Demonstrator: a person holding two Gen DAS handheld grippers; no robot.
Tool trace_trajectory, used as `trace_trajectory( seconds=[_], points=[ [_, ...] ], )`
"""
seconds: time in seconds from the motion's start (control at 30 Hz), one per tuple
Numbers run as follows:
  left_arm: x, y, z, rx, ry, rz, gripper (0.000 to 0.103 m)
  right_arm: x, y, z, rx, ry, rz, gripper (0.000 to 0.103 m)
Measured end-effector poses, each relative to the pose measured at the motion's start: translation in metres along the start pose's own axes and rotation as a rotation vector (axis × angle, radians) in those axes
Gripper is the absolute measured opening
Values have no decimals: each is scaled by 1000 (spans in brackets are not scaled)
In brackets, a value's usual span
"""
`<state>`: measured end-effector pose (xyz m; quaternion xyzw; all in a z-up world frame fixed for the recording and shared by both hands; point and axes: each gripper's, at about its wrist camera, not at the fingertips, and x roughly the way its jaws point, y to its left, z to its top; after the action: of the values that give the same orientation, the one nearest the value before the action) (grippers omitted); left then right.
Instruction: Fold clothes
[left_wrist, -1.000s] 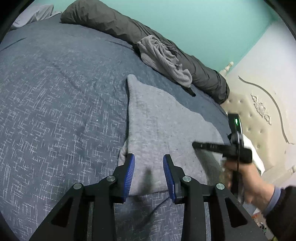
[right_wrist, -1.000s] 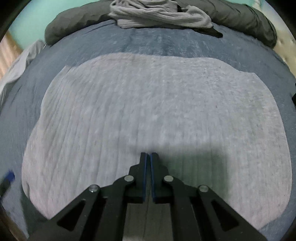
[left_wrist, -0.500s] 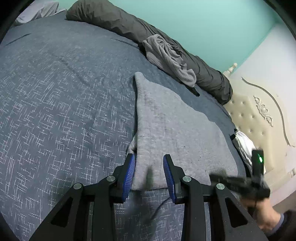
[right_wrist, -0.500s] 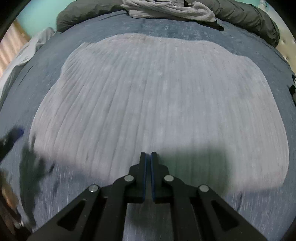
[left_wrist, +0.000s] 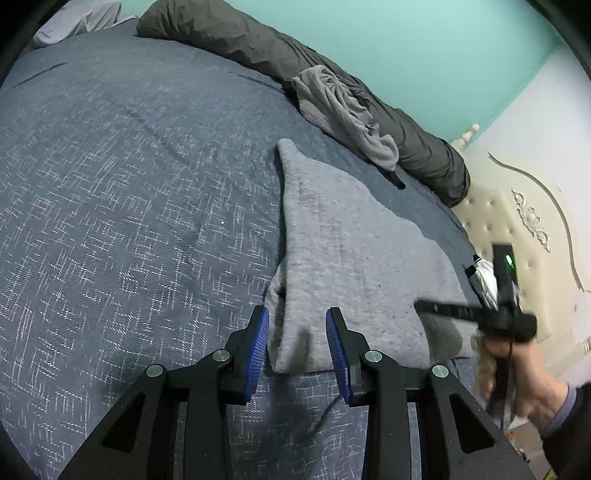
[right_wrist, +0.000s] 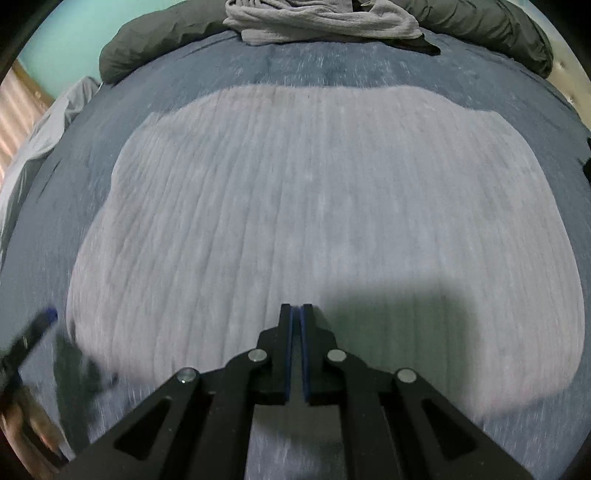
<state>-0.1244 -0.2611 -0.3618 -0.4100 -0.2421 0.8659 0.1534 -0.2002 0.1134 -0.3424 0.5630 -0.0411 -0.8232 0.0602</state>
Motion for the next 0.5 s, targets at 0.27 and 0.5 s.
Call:
trace_trajectory(
  seconds=[0.27,0.5],
  points=[
    [7,5,2,-1,23,13,36,30,-4,54,36,26,-11,3],
    [2,21,-5,-79,33,10,54,10,-6,65,-16,-34,41,3]
  ],
)
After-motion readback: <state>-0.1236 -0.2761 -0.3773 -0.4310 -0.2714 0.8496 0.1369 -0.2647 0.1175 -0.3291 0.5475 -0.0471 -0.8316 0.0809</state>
